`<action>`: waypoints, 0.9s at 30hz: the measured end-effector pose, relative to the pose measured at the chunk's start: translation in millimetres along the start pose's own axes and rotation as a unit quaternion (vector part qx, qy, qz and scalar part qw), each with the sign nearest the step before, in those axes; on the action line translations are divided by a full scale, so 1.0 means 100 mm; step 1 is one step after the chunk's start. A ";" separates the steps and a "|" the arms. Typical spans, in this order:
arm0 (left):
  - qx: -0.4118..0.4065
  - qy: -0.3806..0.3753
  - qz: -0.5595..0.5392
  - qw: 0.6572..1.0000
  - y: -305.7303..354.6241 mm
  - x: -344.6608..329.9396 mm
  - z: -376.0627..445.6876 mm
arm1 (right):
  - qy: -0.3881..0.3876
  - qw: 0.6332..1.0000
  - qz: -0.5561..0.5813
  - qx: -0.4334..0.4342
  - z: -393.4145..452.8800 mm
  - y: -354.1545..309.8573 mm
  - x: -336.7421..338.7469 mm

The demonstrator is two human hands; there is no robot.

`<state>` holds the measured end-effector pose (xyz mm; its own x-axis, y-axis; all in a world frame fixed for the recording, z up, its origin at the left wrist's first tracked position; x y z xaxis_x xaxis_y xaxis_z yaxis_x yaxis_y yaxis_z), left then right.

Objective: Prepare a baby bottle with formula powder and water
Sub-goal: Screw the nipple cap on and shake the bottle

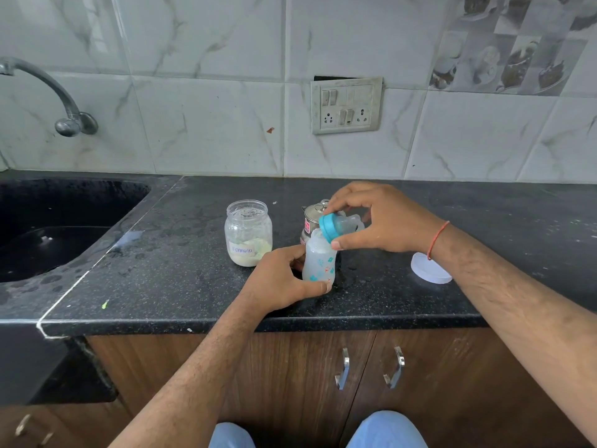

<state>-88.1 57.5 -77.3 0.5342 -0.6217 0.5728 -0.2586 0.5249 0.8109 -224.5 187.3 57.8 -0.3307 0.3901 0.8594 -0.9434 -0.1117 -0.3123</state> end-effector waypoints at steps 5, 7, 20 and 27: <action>-0.001 -0.001 0.000 1.000 0.01 0.00 0.00 | 0.011 0.977 0.205 -0.061 -0.05 0.12 -0.34; -0.001 -0.003 -0.002 1.000 0.00 -0.01 0.00 | 0.049 0.957 0.277 -0.064 -0.09 0.17 -0.48; -0.015 0.008 0.003 1.000 0.03 0.01 -0.02 | 0.292 0.905 0.309 -0.030 -0.33 0.27 -0.93; -0.008 0.013 -0.009 1.000 0.01 0.00 0.00 | 0.279 0.879 0.385 -0.035 -0.36 0.29 -0.91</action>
<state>-88.1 58.0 -76.6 0.5591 -0.6166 0.5542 -0.2353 0.5229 0.8193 -221.1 181.7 -44.7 -0.7881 0.6130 0.0559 -0.4346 -0.4898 -0.7558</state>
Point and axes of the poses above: each hand's wrist, its own z-axis towards the middle knuckle, its own x-axis out of the back of the hand, y = z × x, the point moved 6 cm from there along z, towards the middle knuckle, and after that the axes turned 7 degrees about x, right-handed, at the moved point
